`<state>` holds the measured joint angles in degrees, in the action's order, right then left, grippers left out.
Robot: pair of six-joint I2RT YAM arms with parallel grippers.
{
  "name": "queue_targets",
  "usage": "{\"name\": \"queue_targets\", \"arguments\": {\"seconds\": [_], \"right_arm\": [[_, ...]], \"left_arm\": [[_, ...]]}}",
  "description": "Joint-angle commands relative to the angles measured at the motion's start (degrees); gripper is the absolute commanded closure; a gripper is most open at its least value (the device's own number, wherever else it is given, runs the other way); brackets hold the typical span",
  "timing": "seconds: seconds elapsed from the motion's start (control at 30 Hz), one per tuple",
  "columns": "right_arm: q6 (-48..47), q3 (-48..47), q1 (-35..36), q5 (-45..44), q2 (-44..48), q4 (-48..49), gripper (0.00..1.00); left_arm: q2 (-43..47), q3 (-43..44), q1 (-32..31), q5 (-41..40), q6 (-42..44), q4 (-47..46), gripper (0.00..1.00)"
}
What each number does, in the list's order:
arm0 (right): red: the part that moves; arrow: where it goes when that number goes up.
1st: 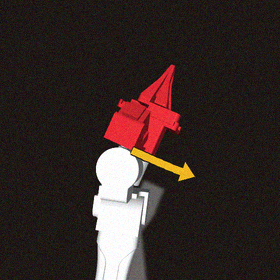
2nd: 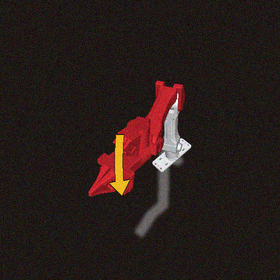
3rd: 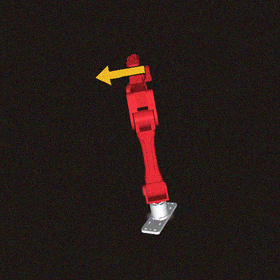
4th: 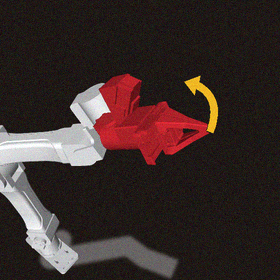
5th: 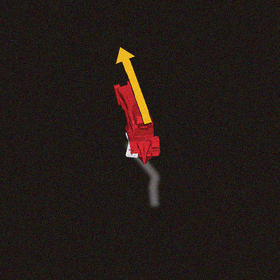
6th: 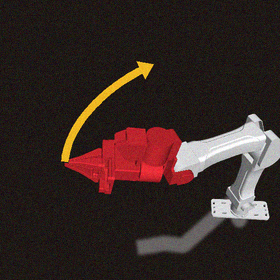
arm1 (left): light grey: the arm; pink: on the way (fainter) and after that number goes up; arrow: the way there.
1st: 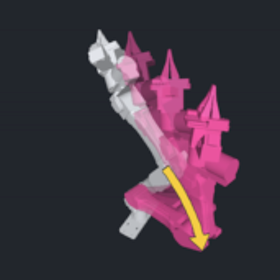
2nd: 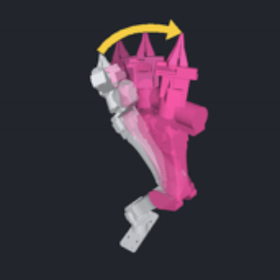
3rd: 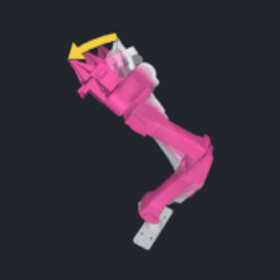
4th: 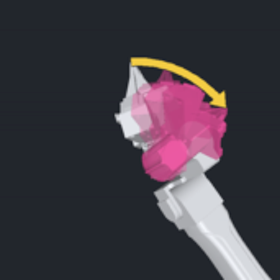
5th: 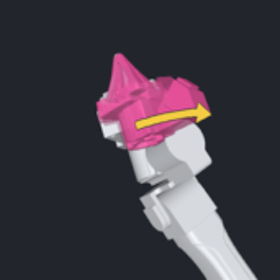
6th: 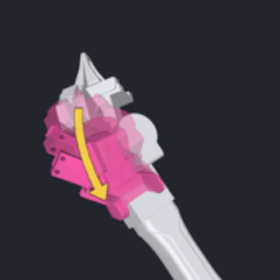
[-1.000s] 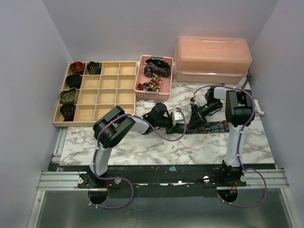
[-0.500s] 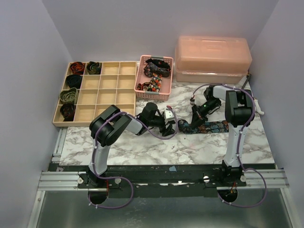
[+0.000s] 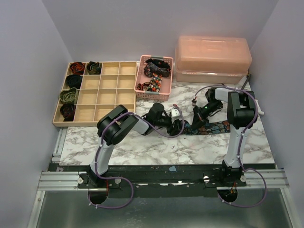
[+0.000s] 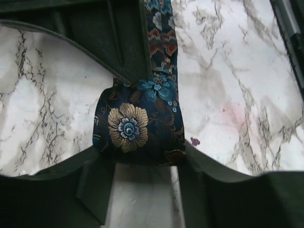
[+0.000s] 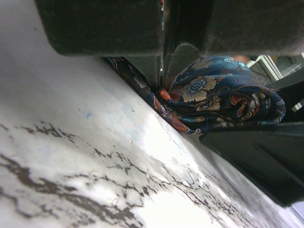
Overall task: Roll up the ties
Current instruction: Roll the tie at the center of the board.
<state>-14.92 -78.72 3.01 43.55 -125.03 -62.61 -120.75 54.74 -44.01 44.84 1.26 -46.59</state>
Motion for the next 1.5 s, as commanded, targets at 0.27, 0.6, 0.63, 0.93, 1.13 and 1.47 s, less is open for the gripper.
{"name": "queue_targets", "arguments": {"seconds": [0.27, 0.6, 0.63, 0.93, 1.13, 1.47], "right_arm": [[-1.0, 2.2, 1.1, -14.3, -4.4, 12.4, 1.00], [-0.1, 2.0, 1.4, -12.8, -4.6, 13.5, 1.00], [0.0, 1.9, 1.4, -12.6, -4.6, 13.6, 1.00], [-0.9, 1.4, 1.3, -7.0, -3.0, 10.9, 0.99], [-3.2, -3.3, -2.4, -2.2, -1.2, 3.9, 0.75], [-9.5, -13.1, -9.0, 2.7, 1.0, -11.3, 0.52]], "left_arm": [[-0.4, 7.1, -4.0, -1.0, -3.8, 1.8, 0.61], [-5.9, 10.3, -5.2, -1.8, -3.2, 4.1, 0.54], [-6.2, 10.6, -5.4, -2.3, -2.8, 4.7, 0.54], [-7.3, 14.6, -6.8, -13.2, 7.9, 25.6, 0.69], [-5.7, 12.1, -6.1, -15.5, 19.6, 40.3, 0.80], [-5.6, 15.1, -6.3, -18.6, 26.4, 51.5, 0.82]]}}
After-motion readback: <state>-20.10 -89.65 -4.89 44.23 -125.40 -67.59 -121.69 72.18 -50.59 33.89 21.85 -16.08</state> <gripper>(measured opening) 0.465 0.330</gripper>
